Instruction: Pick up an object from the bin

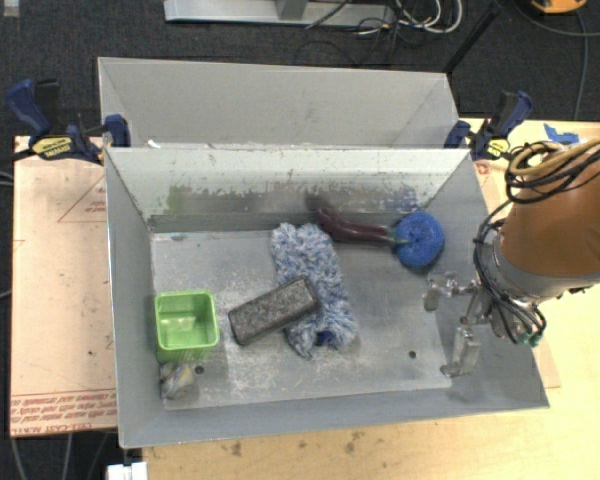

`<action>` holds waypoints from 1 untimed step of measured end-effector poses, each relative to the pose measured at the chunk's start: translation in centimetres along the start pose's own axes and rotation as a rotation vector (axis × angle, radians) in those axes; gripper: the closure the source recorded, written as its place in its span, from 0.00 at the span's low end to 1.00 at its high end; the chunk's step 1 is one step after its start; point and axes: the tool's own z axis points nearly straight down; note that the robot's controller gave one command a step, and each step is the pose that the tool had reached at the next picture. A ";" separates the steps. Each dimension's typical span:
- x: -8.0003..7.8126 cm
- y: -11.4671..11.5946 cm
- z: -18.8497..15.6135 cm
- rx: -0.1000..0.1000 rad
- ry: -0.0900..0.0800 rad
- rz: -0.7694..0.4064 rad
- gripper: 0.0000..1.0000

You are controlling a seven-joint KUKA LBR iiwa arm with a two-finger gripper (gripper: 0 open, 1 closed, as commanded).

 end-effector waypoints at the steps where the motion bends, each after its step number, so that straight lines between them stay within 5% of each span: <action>1: -0.2 0.0 -0.4 0.001 -0.008 -0.003 0.00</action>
Offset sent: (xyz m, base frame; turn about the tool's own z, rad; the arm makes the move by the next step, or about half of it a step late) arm 0.0605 0.0835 0.0383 -0.0009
